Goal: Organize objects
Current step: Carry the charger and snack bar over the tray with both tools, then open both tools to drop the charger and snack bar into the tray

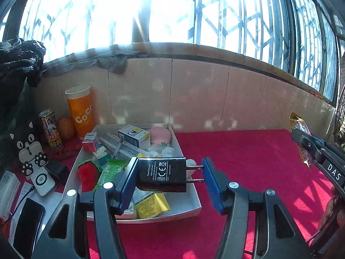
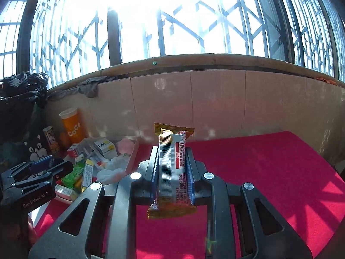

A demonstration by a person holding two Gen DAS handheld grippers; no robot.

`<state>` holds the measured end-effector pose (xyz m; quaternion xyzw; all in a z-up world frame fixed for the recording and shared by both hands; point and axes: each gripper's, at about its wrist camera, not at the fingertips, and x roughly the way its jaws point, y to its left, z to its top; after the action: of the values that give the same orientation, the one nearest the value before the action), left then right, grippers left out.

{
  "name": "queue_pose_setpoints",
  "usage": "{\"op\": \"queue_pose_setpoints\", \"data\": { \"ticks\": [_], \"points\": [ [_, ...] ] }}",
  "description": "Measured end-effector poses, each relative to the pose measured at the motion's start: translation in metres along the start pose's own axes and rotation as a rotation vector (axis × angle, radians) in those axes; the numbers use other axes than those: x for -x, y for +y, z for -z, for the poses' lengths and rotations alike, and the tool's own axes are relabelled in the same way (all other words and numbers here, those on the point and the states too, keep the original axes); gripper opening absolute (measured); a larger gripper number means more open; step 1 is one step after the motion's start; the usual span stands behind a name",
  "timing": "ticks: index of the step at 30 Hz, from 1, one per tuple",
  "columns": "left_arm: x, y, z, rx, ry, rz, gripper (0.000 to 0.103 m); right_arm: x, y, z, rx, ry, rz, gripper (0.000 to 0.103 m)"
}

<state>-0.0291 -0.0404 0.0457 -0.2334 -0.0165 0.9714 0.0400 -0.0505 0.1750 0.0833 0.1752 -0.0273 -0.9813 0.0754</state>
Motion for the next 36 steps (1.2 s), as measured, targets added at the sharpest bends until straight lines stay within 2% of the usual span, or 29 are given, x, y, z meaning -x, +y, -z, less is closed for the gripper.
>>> {"op": "queue_pose_setpoints", "data": {
  "ticks": [14,19,26,32,36],
  "points": [
    [0.005,0.057,0.002,0.087,-0.008,-0.071,0.059,-0.013,0.065,-0.004,0.085,0.015,-0.075,0.022],
    [0.0,0.082,-0.003,0.121,-0.001,-0.096,0.059,-0.03,0.089,-0.008,0.109,0.052,-0.132,0.022],
    [-0.026,0.117,-0.022,0.156,0.034,-0.099,0.059,-0.077,0.116,-0.014,0.089,0.156,-0.203,0.022],
    [-0.07,0.125,-0.038,0.15,0.103,-0.074,0.059,-0.122,0.143,-0.025,0.134,0.206,-0.213,0.022],
    [-0.092,0.117,-0.041,0.093,0.132,-0.078,0.059,-0.156,0.152,-0.028,0.152,0.251,-0.198,0.022]
  ]
}}
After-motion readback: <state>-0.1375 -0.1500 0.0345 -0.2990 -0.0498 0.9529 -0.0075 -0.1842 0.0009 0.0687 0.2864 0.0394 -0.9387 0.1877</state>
